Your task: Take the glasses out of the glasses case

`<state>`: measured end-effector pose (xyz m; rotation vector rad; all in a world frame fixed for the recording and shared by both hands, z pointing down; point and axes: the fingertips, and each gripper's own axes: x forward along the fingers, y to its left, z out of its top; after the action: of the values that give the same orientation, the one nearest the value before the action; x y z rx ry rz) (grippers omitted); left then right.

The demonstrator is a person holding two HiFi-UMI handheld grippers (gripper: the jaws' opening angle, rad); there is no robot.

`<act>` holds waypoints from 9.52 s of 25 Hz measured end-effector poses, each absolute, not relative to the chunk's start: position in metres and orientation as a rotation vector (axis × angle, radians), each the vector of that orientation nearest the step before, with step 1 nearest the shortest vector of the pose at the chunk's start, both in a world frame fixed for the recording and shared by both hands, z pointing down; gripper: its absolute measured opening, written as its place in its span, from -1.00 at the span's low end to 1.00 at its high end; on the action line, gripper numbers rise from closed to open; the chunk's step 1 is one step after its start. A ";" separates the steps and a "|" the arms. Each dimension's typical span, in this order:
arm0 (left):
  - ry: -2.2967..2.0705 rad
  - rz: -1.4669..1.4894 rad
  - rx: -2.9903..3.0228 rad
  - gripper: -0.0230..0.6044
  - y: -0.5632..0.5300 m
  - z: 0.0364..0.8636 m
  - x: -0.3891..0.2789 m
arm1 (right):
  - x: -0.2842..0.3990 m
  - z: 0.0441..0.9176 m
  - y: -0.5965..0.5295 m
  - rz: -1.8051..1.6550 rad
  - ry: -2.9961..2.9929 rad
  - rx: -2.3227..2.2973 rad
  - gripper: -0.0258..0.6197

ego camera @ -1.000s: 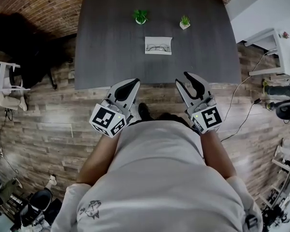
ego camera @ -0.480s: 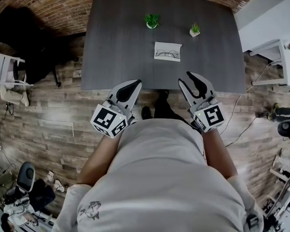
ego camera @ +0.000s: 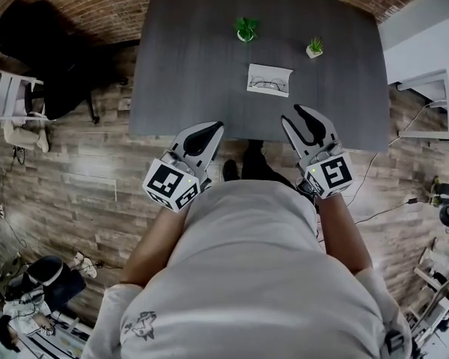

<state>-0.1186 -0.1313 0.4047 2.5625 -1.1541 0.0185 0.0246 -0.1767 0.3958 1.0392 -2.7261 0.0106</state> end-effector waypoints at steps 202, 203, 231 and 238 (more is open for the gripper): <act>-1.160 0.171 2.712 -0.89 0.058 0.360 0.109 | 0.252 0.373 0.026 -0.065 -2.811 0.922 -0.88; -1.155 0.168 2.712 -0.89 0.062 0.360 0.103 | 0.247 0.372 0.031 -0.064 -2.807 0.929 -0.88; -1.090 0.127 2.715 -0.89 0.183 0.377 -0.061 | 0.089 0.382 0.174 -0.031 -2.775 0.961 -0.88; -1.094 0.111 2.705 -0.89 0.187 0.379 -0.077 | 0.072 0.383 0.178 -0.026 -2.771 0.954 -0.88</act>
<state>-0.0766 0.1869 0.3792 2.7054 -1.0938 0.1114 0.0722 0.1782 0.3833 0.9545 -2.7707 -0.0265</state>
